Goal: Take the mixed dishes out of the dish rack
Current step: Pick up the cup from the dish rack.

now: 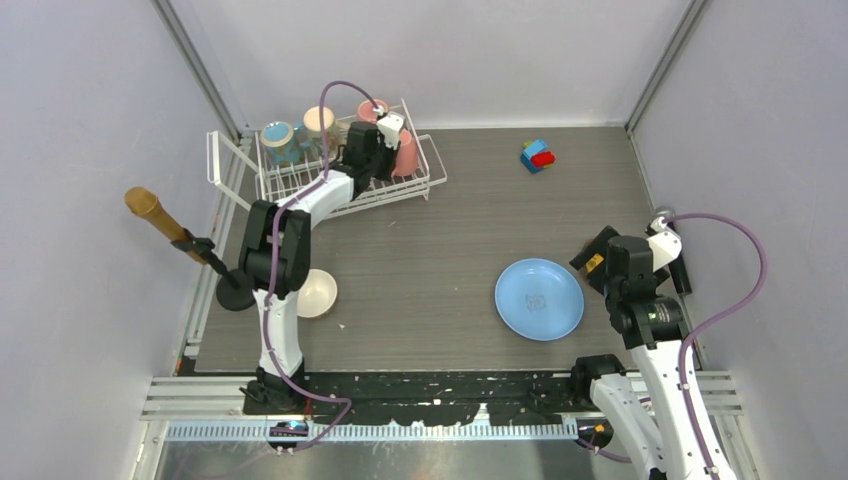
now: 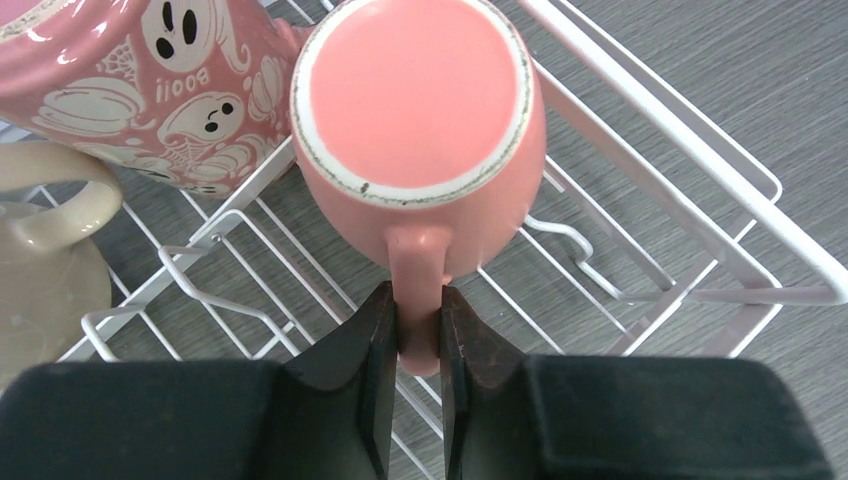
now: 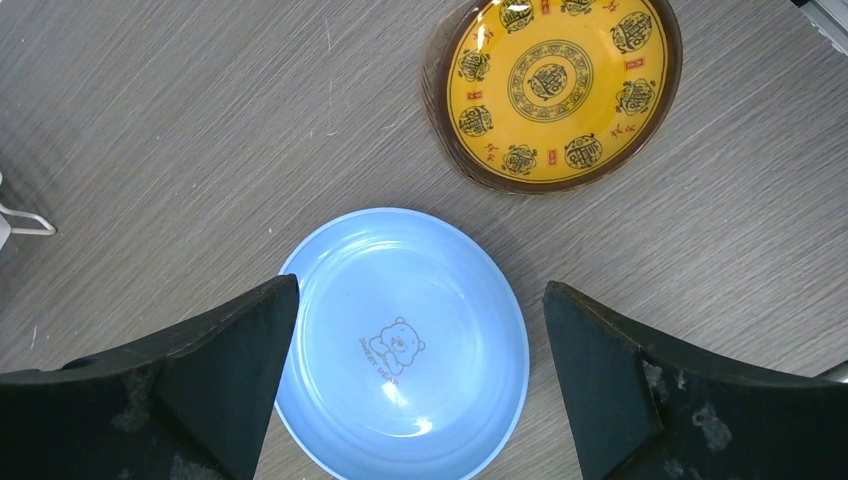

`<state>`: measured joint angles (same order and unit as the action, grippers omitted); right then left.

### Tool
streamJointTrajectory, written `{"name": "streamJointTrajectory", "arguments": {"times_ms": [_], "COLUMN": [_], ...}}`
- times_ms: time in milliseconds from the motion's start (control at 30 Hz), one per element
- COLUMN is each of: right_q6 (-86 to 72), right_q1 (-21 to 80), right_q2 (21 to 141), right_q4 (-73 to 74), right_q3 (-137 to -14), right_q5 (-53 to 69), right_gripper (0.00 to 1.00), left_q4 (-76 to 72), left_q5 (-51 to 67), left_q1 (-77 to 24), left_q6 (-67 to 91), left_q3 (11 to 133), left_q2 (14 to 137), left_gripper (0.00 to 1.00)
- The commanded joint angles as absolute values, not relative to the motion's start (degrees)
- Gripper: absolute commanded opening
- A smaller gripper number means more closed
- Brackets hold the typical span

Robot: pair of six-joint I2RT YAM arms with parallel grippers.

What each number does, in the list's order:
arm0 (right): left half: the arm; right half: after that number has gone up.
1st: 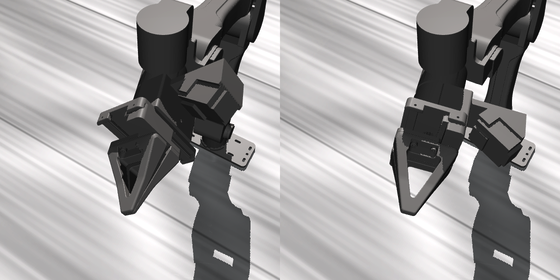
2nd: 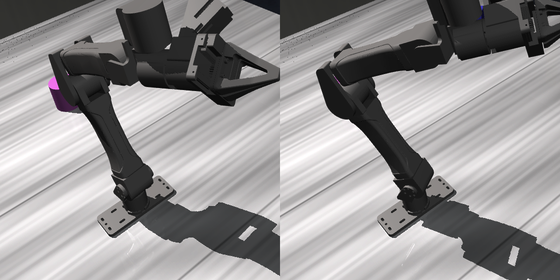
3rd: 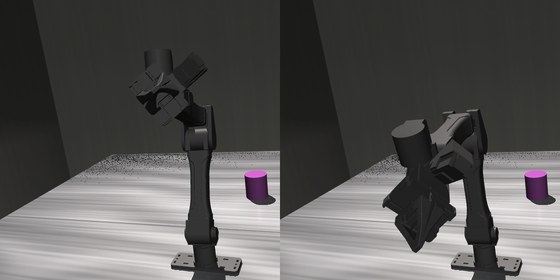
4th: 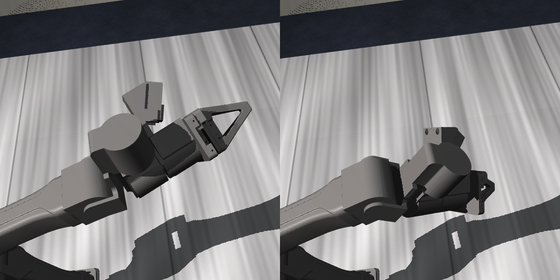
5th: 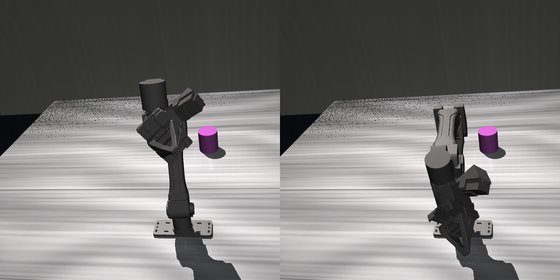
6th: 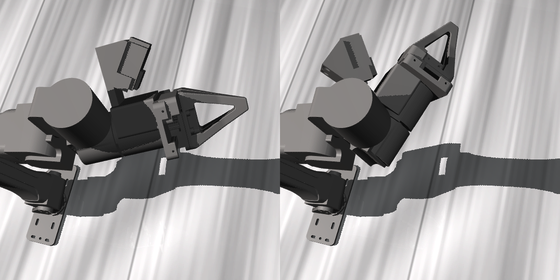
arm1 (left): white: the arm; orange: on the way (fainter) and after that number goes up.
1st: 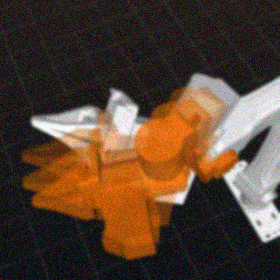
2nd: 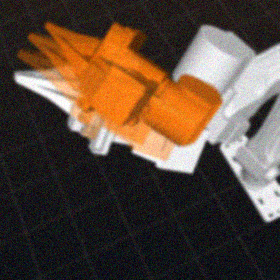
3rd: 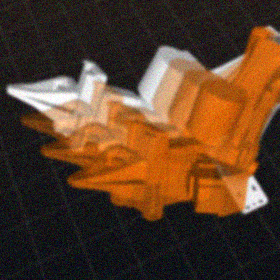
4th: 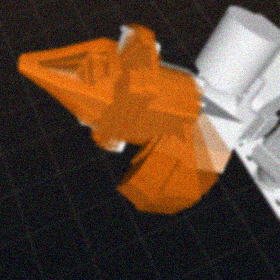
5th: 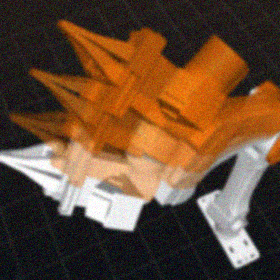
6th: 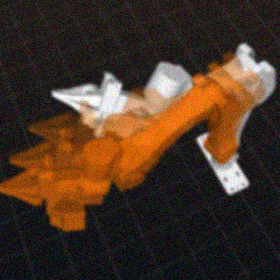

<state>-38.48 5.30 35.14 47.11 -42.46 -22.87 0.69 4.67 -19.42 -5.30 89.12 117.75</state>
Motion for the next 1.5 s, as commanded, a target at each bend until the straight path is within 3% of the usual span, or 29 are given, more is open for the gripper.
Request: {"name": "streamJointTrajectory", "arguments": {"times_ms": [0, 167, 467, 1167, 1467], "right_q6": [-38.7, -38.7, -38.7, -37.9, -37.7], "right_q1": [5.4, 5.5, 5.5, 5.5, 5.4], "right_q2": [35.1, 34.9, 35.0, 34.6, 33.5], "right_q4": [45.3, 45.1, 44.3, 42.3, 42.0], "right_q3": [-42.6, -42.1, -41.5, -41.3, -41.4], "right_q5": [-23.3, -23.3, -22.7, -19.5, -19.0], "right_gripper": [1.0, 1.0, 1.0, 1.0, 1.0], "left_q4": [-1.9, -2.0, -5.1, -21.3, -21.1], "left_q5": [6.8, 8.5, 9.0, -4.3, -6.1], "left_q1": [-19.4, -19.4, -19.6, -21.7, -21.9], "left_q6": [-7.8, -8.5, -5.4, -2.9, -1.6], "left_q3": [89.6, 89.7, 87.8, 79.5, 80.3], "left_q2": [116.1, 115.8, 113.1, 103.4, 101.8], "left_gripper": [0.16, 0.0, 0.0, 0.0, 0.0]}}
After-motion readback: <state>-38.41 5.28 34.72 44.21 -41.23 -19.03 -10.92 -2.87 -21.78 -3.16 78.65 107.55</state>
